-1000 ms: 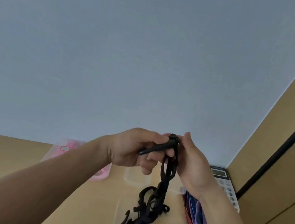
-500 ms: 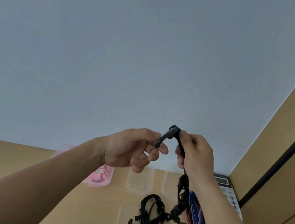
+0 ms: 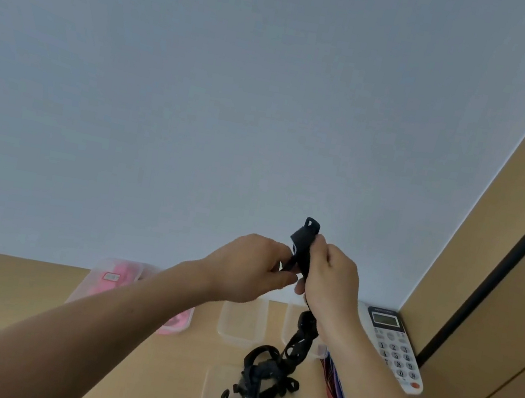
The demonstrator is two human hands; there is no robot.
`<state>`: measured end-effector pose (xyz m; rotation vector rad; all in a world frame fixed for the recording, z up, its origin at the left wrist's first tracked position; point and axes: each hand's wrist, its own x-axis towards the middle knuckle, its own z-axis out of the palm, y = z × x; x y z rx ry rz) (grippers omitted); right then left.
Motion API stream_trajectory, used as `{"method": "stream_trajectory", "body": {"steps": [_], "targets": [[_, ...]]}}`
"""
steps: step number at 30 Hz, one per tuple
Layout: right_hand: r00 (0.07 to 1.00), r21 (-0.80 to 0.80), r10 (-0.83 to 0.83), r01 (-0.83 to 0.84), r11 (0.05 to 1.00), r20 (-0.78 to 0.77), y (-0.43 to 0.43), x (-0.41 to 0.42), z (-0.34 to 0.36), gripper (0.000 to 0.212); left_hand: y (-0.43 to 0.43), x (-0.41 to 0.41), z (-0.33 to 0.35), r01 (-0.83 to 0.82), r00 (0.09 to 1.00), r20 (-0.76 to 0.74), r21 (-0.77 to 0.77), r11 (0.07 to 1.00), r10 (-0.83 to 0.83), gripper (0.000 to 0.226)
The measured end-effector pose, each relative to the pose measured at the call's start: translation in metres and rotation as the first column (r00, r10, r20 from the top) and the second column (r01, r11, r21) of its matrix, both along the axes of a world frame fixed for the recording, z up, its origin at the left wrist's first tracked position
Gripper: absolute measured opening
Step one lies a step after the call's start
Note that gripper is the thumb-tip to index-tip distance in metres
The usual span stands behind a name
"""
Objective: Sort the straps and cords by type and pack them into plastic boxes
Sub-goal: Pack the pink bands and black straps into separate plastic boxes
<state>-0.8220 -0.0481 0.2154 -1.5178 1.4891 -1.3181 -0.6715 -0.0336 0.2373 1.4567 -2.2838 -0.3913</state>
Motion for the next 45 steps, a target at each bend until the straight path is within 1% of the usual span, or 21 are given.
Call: {"method": "stream_trajectory", "body": {"steps": [3, 6, 8, 13, 16, 21, 23, 25, 26, 27, 28, 29, 30, 31, 33, 35, 36, 37, 38, 41, 45], "targets": [[0.994, -0.071, 0.028, -0.036, 0.997, -0.101, 0.003, 0.004, -0.004, 0.053, -0.005, -0.002, -0.002, -0.046, 0.993, 0.103, -0.128, 0.991, 0.059, 0.032], [0.978, -0.09, 0.064, -0.084, 0.992, -0.201, 0.002, 0.003, -0.009, 0.054, -0.014, -0.003, -0.003, -0.005, 0.933, 0.35, -0.231, 0.973, 0.088, 0.027], [0.971, -0.092, 0.077, -0.101, 0.991, -0.227, 0.001, 0.001, -0.011, 0.052, -0.018, 0.0, -0.004, 0.027, 0.881, 0.461, -0.281, 0.959, 0.11, 0.019], [0.991, -0.09, 0.115, -0.121, 0.988, -0.072, 0.001, 0.0, -0.01, 0.048, -0.022, 0.005, -0.009, 0.049, 0.868, 0.48, -0.337, 0.94, 0.127, 0.016], [0.99, -0.065, 0.144, -0.144, 0.987, -0.003, 0.003, 0.002, -0.01, 0.059, -0.022, 0.004, -0.012, 0.049, 0.862, 0.484, -0.379, 0.924, 0.152, 0.015], [0.989, 0.0, 0.132, -0.133, 0.991, 0.062, -0.002, 0.001, -0.01, 0.054, -0.021, 0.003, -0.016, 0.108, 0.77, 0.61, -0.416, 0.903, 0.189, 0.017], [0.989, -0.005, 0.137, -0.137, 0.991, 0.049, -0.004, 0.0, -0.012, 0.052, -0.019, 0.001, -0.016, 0.037, 0.858, 0.487, -0.375, 0.926, 0.163, 0.013], [0.978, -0.005, 0.176, -0.177, 0.984, 0.108, -0.004, -0.003, -0.012, 0.047, -0.016, 0.004, -0.014, -0.08, 0.984, 0.144, -0.17, 0.982, 0.105, 0.024], [0.966, -0.008, 0.2, -0.201, 0.979, 0.162, -0.004, -0.005, -0.012, 0.045, -0.014, 0.007, -0.011, -0.098, 0.991, -0.093, 0.032, 0.995, 0.1, 0.03], [0.949, -0.017, 0.224, -0.226, 0.974, 0.221, -0.004, -0.008, -0.012, 0.047, -0.014, 0.011, -0.009, -0.036, 0.938, -0.323, 0.272, 0.962, 0.126, 0.036], [0.931, -0.023, 0.247, -0.25, 0.968, 0.269, -0.004, -0.011, -0.011, 0.053, -0.014, 0.016, -0.006, 0.087, 0.86, -0.479, 0.475, 0.876, 0.174, 0.042], [0.917, -0.027, 0.266, -0.271, 0.962, 0.297, -0.004, -0.013, -0.011, 0.055, -0.014, 0.021, -0.004, 0.218, 0.795, -0.561, 0.617, 0.756, 0.229, 0.046], [0.908, -0.035, 0.285, -0.288, 0.957, 0.307, -0.004, -0.014, -0.011, 0.053, -0.013, 0.025, -0.004, 0.341, 0.739, -0.617, 0.688, 0.641, 0.27, 0.046], [0.901, -0.045, 0.304, -0.305, 0.951, 0.309, -0.004, -0.014, -0.011, 0.05, -0.012, 0.028, -0.005, 0.442, 0.68, -0.668, 0.702, 0.558, 0.301, 0.043], [0.897, -0.049, 0.311, -0.311, 0.949, 0.314, -0.004, -0.012, -0.012, 0.054, -0.012, 0.029, -0.01, 0.57, 0.542, -0.763, 0.641, 0.514, 0.351, 0.029], [0.901, -0.027, 0.278, -0.285, 0.958, 0.334, -0.004, -0.009, -0.014, 0.06, -0.012, 0.024, -0.014, 0.606, 0.411, -0.83, 0.557, 0.568, 0.377, 0.019], [0.904, -0.005, 0.255, -0.27, 0.963, 0.342, -0.004, -0.007, -0.015, 0.058, -0.013, 0.021, -0.016, 0.585, 0.385, -0.847, 0.531, 0.613, 0.365, 0.016], [0.91, 0.019, 0.229, -0.251, 0.968, 0.346, -0.004, -0.003, -0.016, 0.056, -0.014, 0.019, -0.018, 0.542, 0.408, -0.849, 0.521, 0.659, 0.336, 0.014], [0.917, 0.043, 0.202, -0.231, 0.972, 0.343, -0.004, 0.0, -0.018, 0.054, -0.013, 0.018, -0.019, 0.476, 0.476, -0.829, 0.523, 0.707, 0.293, 0.013], [0.952, 0.099, 0.154, -0.186, 0.978, 0.265, -0.004, 0.005, -0.019, 0.059, -0.009, 0.014, -0.026, 0.216, 0.726, -0.661, 0.482, 0.849, 0.191, 0.014], [0.987, 0.187, 0.122, -0.14, 0.972, 0.108, -0.002, 0.007, -0.016, 0.07, 0.0, 0.005, -0.029, -0.016, 0.863, -0.48, 0.286, 0.958, 0.158, 0.027]]}}
